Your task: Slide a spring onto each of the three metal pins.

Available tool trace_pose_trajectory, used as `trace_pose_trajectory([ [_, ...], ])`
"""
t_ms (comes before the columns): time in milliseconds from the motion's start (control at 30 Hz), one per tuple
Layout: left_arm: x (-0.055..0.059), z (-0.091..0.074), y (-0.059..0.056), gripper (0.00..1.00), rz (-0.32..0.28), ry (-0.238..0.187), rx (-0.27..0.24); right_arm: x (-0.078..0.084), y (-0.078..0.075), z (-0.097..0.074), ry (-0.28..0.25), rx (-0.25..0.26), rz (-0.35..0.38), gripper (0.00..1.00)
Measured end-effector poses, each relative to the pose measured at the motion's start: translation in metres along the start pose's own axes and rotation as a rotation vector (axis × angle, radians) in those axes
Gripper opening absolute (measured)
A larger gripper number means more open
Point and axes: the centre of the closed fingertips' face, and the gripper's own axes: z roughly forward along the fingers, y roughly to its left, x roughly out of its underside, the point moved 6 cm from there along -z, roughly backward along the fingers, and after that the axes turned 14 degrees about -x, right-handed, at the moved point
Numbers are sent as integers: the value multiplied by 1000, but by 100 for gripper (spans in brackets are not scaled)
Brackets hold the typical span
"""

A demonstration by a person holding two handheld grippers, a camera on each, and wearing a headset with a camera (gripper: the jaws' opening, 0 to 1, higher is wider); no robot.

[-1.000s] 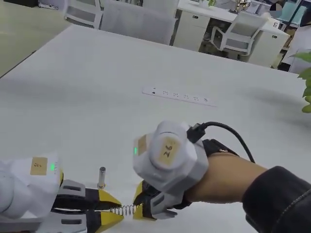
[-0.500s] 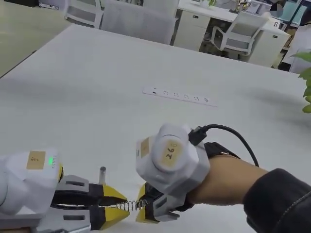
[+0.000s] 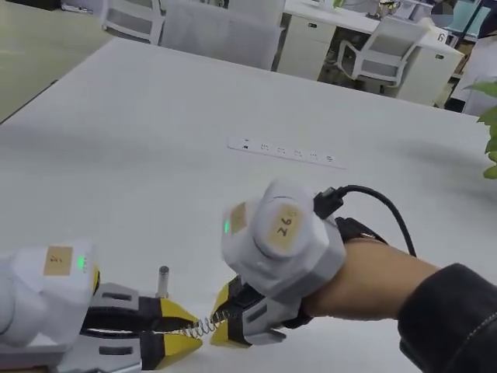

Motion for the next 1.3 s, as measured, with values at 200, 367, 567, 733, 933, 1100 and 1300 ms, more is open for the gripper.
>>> trace_pose_trajectory([
  [200, 4, 1, 0, 3, -1, 8, 4, -7, 3, 1, -19, -7, 2, 8],
  [367, 6, 2, -1, 3, 1, 13, 9, -12, 6, 2, -25, -17, -6, 8],
  [567, 6, 3, -3, 3, 9, 14, 11, -16, 8, 3, -13, -17, -21, 8],
  [733, 7, 5, -4, 3, 15, 16, 14, -19, 8, 4, -11, -19, -30, 8],
  [933, 7, 6, -3, 4, 15, 22, 6, -18, 8, 2, -5, -15, -30, 8],
  [1100, 8, 5, -3, 8, 12, 32, 1, -16, 5, -1, 3, 1, -27, 8],
  [1300, 6, 2, -1, 11, -1, 21, -16, -12, 4, -3, 20, 14, -24, 8],
])
